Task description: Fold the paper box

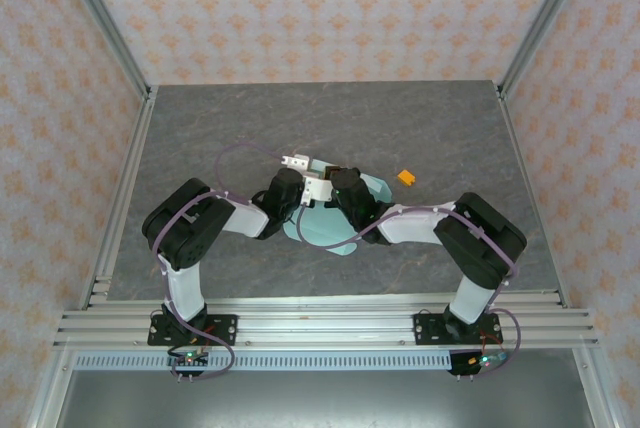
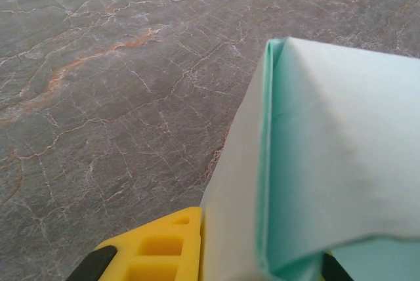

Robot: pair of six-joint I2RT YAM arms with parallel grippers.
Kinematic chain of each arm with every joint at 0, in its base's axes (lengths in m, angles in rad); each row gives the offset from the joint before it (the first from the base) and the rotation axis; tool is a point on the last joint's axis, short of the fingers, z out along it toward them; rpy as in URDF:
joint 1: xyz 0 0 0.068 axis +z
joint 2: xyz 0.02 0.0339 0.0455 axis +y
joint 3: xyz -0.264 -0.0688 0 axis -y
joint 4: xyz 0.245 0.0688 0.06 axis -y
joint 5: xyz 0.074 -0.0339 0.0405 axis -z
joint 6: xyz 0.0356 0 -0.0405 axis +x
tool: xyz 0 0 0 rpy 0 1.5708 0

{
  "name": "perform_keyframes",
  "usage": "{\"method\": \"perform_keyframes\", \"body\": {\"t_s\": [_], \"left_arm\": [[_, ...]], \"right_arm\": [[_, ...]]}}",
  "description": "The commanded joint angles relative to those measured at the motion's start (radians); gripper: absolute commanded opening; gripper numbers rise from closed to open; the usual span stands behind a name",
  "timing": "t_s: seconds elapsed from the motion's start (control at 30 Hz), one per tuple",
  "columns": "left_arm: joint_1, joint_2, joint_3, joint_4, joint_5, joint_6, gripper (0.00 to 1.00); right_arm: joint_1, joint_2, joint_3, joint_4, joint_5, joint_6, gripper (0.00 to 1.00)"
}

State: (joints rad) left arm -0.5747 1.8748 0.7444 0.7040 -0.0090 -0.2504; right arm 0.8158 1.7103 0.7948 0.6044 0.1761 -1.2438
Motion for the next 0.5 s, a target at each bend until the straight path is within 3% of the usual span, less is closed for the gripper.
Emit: {"method": "perform_keyframes", "body": {"t_s": [0.0,0.27,0.47], "left_arm": [[0.057,0.014,0.034,-0.134,-0.303,-0.135,0.00],[0.059,-0.001,0.038,-0.152,-0.250,-0.122,0.00],[0.059,-0.013,0.009,-0.101,-0.174,-0.087,0.00]], "right_arm": [[0.017,-0.039,0.003,-0.062,-0.006,0.048,0.00],[0.016,-0.032,0.010,-0.058,0.018,0.065,0.00],[0.002,-0.053,0.024,-0.090,0.022,0.128,0.14]]}}
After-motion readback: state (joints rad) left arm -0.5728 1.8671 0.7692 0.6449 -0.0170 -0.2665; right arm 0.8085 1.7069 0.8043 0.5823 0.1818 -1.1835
